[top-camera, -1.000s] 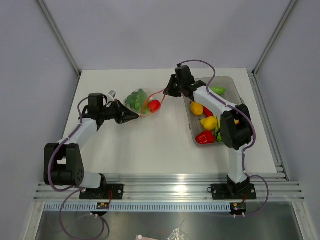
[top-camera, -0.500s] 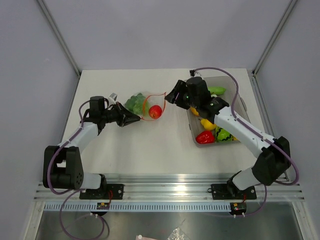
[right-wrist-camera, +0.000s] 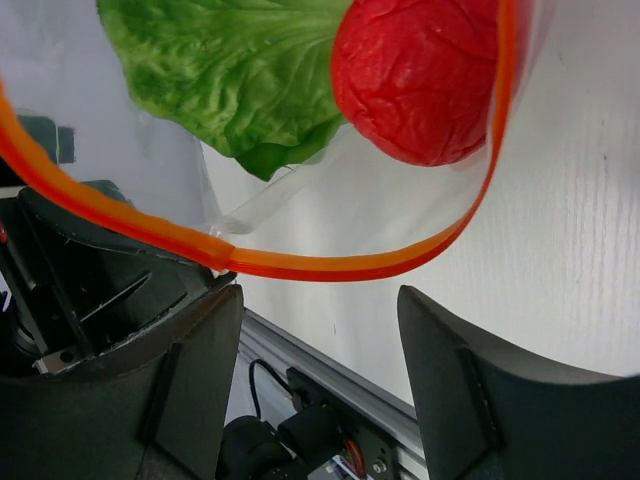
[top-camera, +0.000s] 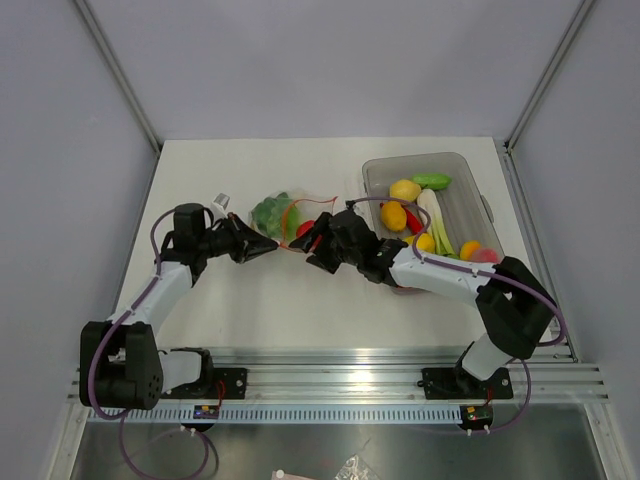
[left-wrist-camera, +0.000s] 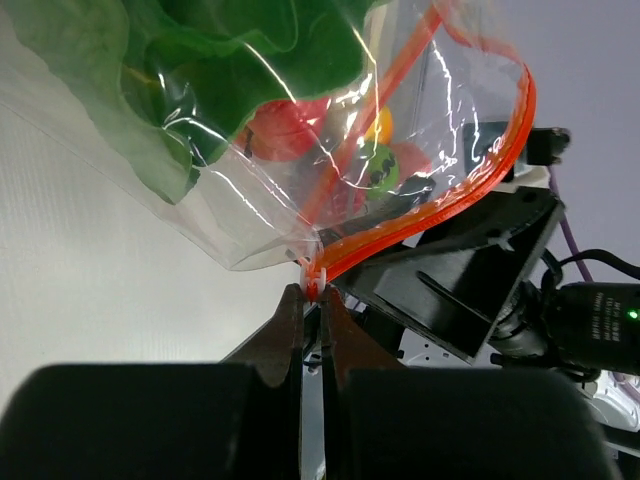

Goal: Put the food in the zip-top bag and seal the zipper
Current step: Zip the zipper food storage bag at the center of the board.

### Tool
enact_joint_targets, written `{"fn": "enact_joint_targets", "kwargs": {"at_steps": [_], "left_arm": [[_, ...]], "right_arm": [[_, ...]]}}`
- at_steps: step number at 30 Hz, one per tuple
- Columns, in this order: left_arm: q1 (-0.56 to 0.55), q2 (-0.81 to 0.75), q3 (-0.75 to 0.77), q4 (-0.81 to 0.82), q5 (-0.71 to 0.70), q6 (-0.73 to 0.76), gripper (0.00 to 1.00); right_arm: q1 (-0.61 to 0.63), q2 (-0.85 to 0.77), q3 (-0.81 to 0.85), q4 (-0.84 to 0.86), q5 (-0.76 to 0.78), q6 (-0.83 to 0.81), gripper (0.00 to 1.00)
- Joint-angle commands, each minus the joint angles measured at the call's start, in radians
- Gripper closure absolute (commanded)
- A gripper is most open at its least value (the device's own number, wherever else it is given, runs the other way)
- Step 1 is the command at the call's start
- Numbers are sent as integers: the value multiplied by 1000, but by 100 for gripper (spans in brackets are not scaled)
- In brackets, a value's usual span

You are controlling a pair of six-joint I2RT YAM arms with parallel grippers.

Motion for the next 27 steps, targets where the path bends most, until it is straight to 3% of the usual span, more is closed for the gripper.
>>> {"fn": "enact_joint_targets", "kwargs": {"at_steps": [1, 17, 19, 22, 27], "left_arm": [[-4, -37, -5, 15, -6, 25, 100], [-4, -31, -28, 36, -1, 15, 100], [-4, -31, -28, 36, 2, 15, 100], [-2, -38, -30, 36, 5, 15, 100], [-2, -58, -33, 23, 16, 33, 100]], "right_arm": [[10, -5, -17, 166, 6, 135, 30], [45, 93, 67, 175, 14, 86, 34], [45, 107, 82, 171, 20, 93, 39], [47, 118, 95, 148, 49, 97, 58], [45, 107, 93, 115, 113, 86, 73]]}}
